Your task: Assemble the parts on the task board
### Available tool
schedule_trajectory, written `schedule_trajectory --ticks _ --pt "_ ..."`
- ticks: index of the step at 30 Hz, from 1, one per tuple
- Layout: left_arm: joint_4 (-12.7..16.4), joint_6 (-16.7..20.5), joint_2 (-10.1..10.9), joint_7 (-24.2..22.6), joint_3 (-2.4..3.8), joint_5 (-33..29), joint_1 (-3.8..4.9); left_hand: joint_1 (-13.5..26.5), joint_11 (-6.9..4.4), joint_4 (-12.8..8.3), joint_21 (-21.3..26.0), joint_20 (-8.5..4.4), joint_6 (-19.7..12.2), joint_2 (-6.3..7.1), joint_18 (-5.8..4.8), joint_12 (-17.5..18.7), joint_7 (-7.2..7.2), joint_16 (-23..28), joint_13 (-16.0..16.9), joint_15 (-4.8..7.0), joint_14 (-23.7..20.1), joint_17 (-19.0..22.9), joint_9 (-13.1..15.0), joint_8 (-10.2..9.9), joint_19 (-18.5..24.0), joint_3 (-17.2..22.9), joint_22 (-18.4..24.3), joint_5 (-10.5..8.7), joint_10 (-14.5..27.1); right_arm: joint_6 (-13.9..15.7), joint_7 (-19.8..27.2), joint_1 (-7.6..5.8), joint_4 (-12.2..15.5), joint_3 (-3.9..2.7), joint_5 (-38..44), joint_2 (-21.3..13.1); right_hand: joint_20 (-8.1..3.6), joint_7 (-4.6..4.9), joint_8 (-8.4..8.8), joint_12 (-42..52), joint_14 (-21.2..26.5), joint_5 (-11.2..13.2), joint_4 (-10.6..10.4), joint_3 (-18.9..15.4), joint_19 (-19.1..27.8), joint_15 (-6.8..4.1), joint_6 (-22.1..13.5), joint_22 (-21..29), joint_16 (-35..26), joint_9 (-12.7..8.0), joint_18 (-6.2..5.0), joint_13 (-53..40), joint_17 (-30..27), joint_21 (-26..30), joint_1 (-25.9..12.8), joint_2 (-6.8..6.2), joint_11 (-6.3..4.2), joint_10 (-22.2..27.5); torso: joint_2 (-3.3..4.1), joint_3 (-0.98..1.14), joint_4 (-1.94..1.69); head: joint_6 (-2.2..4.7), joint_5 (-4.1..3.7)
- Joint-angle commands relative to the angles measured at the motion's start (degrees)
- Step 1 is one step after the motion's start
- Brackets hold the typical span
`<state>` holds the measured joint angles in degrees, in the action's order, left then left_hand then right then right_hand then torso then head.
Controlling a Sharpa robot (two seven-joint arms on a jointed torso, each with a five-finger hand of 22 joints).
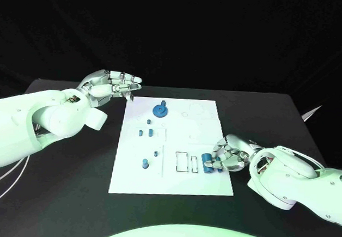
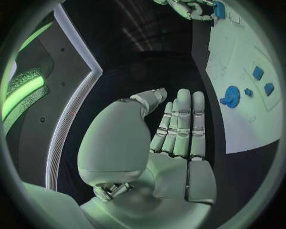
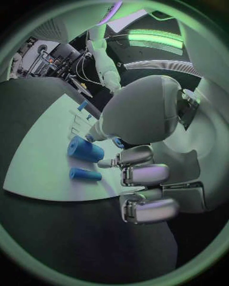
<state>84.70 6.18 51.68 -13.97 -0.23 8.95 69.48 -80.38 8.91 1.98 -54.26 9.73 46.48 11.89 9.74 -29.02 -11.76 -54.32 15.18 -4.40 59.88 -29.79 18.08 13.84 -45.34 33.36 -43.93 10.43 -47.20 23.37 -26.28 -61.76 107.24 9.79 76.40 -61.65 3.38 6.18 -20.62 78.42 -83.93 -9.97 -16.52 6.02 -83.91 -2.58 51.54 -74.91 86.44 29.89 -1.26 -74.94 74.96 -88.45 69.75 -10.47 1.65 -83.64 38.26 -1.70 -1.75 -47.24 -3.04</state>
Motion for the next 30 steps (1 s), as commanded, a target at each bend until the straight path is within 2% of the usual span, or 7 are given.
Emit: schedule_trajectory --ticks 1,5,19,29,30 --pt "0.08 -1.22 -0.02 -0.38 0.04 -0.31 0.03 0.40 0.03 0.17 0.37 0.27 -0.39 -0.03 0.74 -0.21 -0.95 -0.30 -0.09 0.02 -0.43 0.05 0.08 0.10 0.03 -0.31 0.09 0.21 0.48 -2.02 -0.78 0.16 -0.26 0.01 2.39 0.41 -0.03 -0.11 -0.42 0.45 -4.37 -0.18 -0.10 -0.59 -5.83 0.03 0.52 -14.79 0.42 0.14 1.02 -7.02 5.74 -0.37 -0.23 0.62 -0.16 -0.50 0.02 0.02 0.02 0.05 0.03" --pt "0.08 -1.30 0.02 -0.34 0.04 -0.31 0.03 0.47 0.04 0.24 0.40 0.28 -0.41 -0.07 0.74 -0.24 -0.96 -0.31 -0.10 0.01 -0.44 0.06 0.08 0.10 0.03 -0.31 0.10 0.22 0.53 -2.39 -0.90 0.34 -0.61 0.01 3.04 0.93 -0.04 -0.14 -0.48 0.41 -4.38 -0.17 -0.11 -0.73 -5.83 0.01 0.63 -14.79 0.43 0.16 1.03 -7.01 5.78 -0.40 -0.27 0.70 -0.19 -0.48 0.04 0.07 0.01 0.07 0.02" --pt "0.17 -1.36 0.19 -0.28 0.04 -0.31 0.03 0.47 0.04 0.24 0.40 0.28 -0.41 -0.07 0.74 -0.24 -0.96 -0.31 -0.10 0.01 -0.44 0.06 0.08 0.10 0.03 -0.31 0.10 0.22 0.53 -4.09 -2.66 1.42 -1.59 0.01 4.85 2.68 -0.14 -0.39 -0.94 0.44 -4.40 0.24 -0.04 -1.72 -5.93 -0.14 1.35 -14.90 0.51 0.27 1.11 -7.10 5.99 -0.82 -0.31 1.30 -0.40 -0.52 0.01 0.01 0.00 -0.02 -0.07" --pt "0.22 -1.31 0.28 -0.26 0.04 -0.31 0.03 0.47 0.04 0.24 0.40 0.28 -0.41 -0.07 0.74 -0.24 -0.96 -0.31 -0.10 0.01 -0.44 0.06 0.08 0.10 0.03 -0.31 0.10 0.22 0.53 -4.35 -3.79 2.02 -1.60 0.01 5.18 3.23 -0.72 -1.39 -2.47 0.96 -4.51 -0.04 0.27 -2.16 -6.09 -0.87 3.86 -15.09 0.74 0.98 1.26 -7.61 6.69 -1.55 2.28 2.61 -1.27 -1.02 -0.01 0.00 0.07 0.02 -0.11" --pt "0.22 -1.30 0.29 -0.26 0.04 -0.31 0.03 0.47 0.04 0.24 0.40 0.28 -0.41 -0.07 0.74 -0.24 -0.96 -0.31 -0.10 0.01 -0.44 0.06 0.08 0.10 0.03 -0.31 0.10 0.22 0.53 -4.27 -3.84 2.04 -1.58 0.01 5.22 3.27 -0.84 -1.48 -2.55 0.97 -4.51 0.67 0.40 -1.83 -6.09 -0.98 3.99 -15.09 0.73 1.05 1.26 -7.65 6.69 -1.55 3.17 2.85 -1.38 -1.06 0.01 0.00 0.05 0.01 -0.16"
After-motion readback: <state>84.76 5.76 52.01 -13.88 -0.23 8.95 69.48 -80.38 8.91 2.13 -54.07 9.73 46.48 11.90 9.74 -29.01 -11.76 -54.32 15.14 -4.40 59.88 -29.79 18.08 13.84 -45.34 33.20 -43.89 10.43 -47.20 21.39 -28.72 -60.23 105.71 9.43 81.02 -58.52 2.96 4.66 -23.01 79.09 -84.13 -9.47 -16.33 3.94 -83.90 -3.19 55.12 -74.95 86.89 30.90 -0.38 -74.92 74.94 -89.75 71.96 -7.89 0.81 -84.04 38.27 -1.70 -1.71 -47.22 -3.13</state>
